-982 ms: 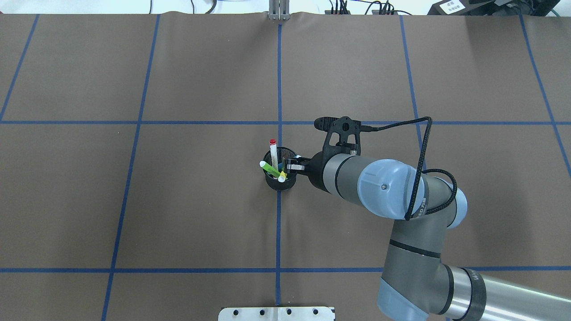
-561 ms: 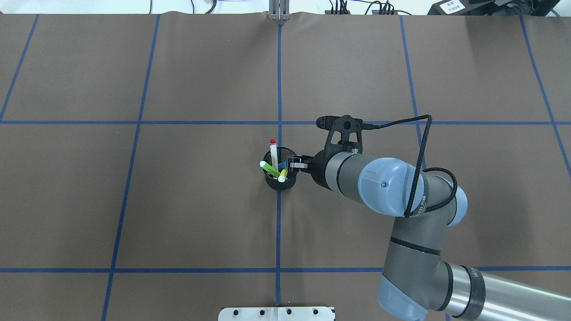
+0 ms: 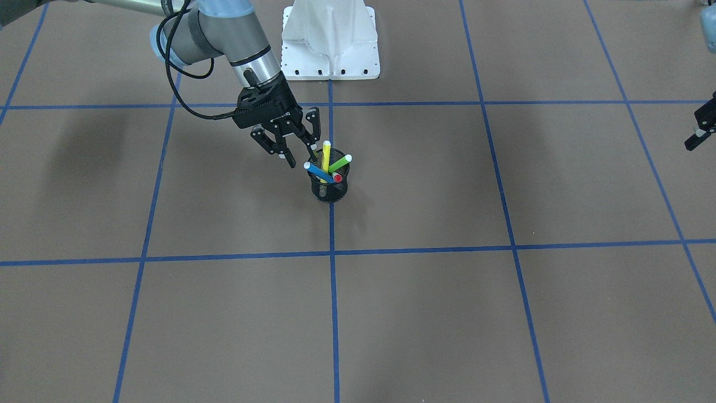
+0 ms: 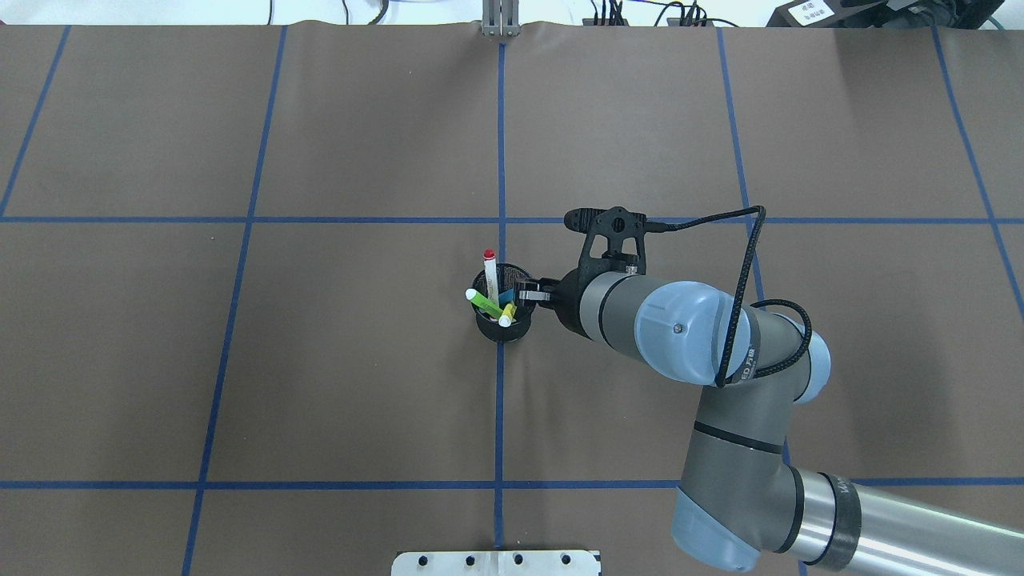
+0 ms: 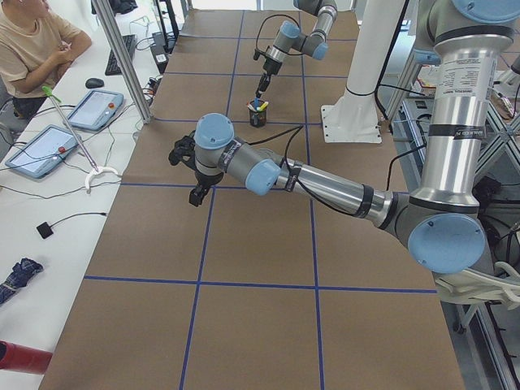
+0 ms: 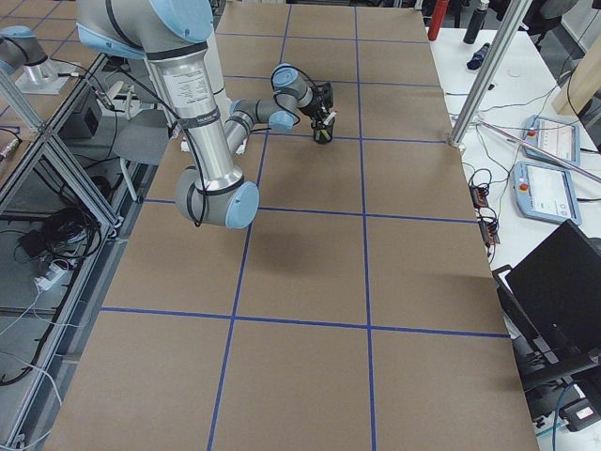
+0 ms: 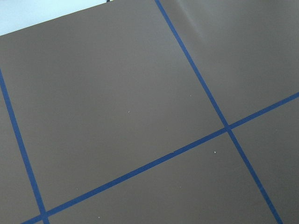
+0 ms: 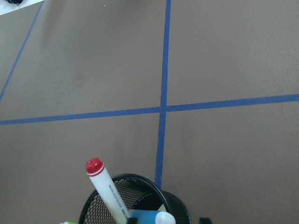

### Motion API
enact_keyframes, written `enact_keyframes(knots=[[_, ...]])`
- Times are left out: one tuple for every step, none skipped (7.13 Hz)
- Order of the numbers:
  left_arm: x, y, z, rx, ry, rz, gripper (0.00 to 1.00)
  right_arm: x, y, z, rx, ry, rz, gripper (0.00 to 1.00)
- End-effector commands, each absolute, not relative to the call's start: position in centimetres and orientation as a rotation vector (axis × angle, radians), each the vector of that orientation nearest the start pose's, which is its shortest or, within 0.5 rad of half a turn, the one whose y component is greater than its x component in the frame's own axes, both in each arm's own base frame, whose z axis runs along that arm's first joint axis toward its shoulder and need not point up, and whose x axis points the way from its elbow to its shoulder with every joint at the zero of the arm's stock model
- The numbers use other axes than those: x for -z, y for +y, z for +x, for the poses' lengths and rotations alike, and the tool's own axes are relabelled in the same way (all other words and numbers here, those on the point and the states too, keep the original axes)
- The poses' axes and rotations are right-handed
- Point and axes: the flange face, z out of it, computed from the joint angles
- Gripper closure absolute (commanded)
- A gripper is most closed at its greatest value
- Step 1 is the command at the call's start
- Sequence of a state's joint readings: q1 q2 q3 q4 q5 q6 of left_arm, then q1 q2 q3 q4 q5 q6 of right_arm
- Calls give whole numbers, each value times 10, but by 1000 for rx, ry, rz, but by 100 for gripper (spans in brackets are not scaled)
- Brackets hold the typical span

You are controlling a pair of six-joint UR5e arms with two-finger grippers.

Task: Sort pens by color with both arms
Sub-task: 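Lower the right gripper into the cup and grasp the blue marker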

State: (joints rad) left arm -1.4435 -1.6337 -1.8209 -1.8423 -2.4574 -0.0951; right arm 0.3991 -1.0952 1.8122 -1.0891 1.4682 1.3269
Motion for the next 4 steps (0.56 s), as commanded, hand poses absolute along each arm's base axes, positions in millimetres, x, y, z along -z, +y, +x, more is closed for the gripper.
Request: enact_keyframes(knots=[[-463,-521,10,-288,916,447,0,-219,-378,-524,-199,-1110,466,48],[-463,-521,10,-288,916,447,0,-222,-378,-526,-199,-1106,464,49],[-463,-521,10,-288,916,447,0,-226,-380,-528,-199,-1096,463,49],[-463,-521,10,-288,916,447,0,-226,-382,-527,-201,-1094,465,50]])
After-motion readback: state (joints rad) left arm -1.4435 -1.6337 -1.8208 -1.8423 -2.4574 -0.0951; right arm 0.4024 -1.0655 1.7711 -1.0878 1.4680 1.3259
